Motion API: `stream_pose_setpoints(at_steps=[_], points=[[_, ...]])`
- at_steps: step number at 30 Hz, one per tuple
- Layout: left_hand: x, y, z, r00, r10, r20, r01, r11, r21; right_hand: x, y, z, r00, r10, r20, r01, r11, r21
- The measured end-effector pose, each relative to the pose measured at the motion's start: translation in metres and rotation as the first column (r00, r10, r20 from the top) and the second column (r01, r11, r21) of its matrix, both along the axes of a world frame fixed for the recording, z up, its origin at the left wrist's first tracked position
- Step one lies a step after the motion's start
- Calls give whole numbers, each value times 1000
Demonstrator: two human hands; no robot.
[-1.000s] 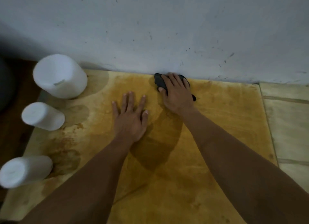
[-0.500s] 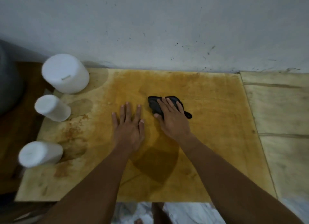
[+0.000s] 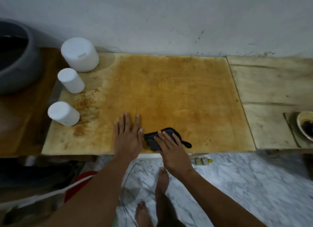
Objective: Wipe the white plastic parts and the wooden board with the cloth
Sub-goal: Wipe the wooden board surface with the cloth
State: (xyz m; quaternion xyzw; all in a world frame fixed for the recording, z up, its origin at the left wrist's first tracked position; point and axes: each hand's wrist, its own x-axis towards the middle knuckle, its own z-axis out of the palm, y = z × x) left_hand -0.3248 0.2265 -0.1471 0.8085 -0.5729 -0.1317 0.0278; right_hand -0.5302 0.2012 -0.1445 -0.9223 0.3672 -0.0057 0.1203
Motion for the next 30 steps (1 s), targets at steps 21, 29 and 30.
stream_pose_setpoints(at_steps=[21,29,30], points=[[-18,-169,12,999,-5,-43,2,998,-60,-13,-228,64,947,-223,230,193,970,146],[0,-254,-2,1000,-11,15,12,1000,-21,47,-376,27,939,-264,222,275,961,-18],[0,-256,-2,999,-15,31,15,1000,-27,52,-385,20,956,-242,165,244,970,7]])
